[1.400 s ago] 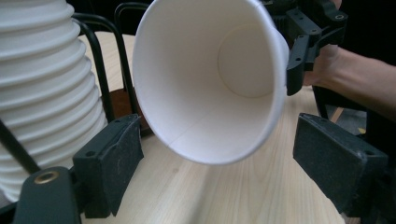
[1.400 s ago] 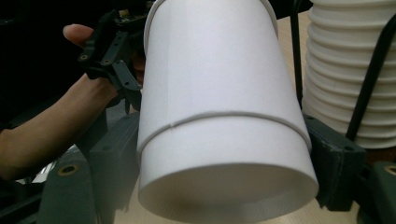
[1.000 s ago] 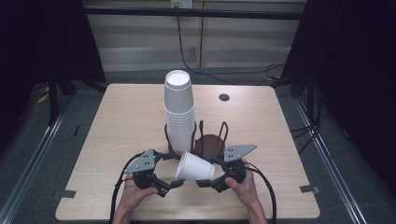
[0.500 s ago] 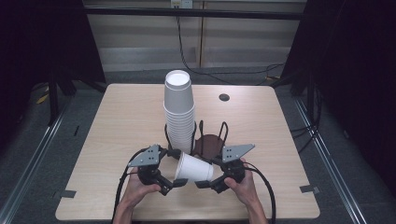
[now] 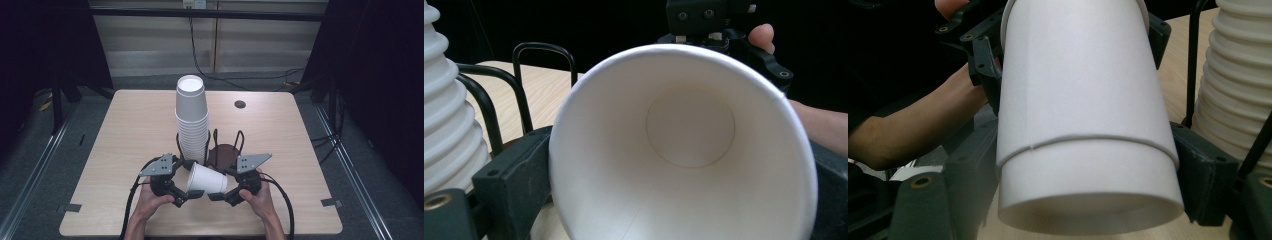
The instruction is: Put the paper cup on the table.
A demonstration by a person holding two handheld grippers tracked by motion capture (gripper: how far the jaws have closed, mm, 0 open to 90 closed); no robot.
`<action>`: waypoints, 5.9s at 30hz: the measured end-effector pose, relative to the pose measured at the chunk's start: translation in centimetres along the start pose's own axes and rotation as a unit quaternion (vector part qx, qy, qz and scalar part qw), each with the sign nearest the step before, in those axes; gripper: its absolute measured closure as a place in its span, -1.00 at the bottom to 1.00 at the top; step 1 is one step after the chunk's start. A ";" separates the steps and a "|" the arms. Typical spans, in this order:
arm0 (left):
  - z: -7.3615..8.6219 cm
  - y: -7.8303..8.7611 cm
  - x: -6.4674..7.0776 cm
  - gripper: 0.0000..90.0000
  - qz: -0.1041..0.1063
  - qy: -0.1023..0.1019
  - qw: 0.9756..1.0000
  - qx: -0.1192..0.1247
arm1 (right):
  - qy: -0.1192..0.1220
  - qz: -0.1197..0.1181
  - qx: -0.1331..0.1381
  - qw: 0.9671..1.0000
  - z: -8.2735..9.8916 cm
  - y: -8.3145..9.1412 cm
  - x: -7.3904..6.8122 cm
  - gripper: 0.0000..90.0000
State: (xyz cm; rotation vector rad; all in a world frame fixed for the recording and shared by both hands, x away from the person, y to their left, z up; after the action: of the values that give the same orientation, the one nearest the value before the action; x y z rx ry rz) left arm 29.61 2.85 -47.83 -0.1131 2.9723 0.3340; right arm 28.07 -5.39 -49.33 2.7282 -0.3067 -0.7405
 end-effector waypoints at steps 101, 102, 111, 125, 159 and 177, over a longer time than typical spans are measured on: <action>1.9 12.8 -6.9 -0.78 -0.143 0.065 0.966 -0.206 | 0.032 0.288 0.289 0.913 1.2 5.7 6.3 -0.70; 2.0 12.7 -7.0 -0.78 -0.145 0.067 0.964 -0.213 | 0.032 0.288 0.289 0.913 1.2 5.7 6.3 -0.70; 2.8 12.5 -9.3 -0.78 -0.153 0.054 0.941 -0.296 | 0.032 0.288 0.289 0.912 1.2 5.8 6.3 -0.70; 3.8 13.2 -12.1 -0.78 -0.157 0.065 0.917 -0.361 | 0.033 0.289 0.290 0.912 1.2 5.8 6.3 -0.69; 7.2 11.8 -15.8 -0.80 -0.100 0.088 0.860 -0.493 | 0.030 0.301 0.293 0.907 1.2 5.9 6.4 -0.72; 7.9 9.1 -15.9 -0.87 -0.090 0.051 0.856 -0.507 | 0.029 0.301 0.294 0.907 1.3 6.0 6.4 -0.71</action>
State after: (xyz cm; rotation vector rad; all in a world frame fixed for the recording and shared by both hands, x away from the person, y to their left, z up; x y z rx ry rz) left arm 45.58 14.45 -51.07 -0.5170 2.4808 1.8437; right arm 32.04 -13.04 -51.27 2.8791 -1.4873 -0.4260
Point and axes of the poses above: each handheld gripper's, and its own axes: y roughly backward along the jaws, z roughly out of its underside, x roughly to its right, the point moved 10 cm from there along -y, roughly forward along the jaws, and after that the axes turned 15 degrees about -y, right-handed, at the moved point
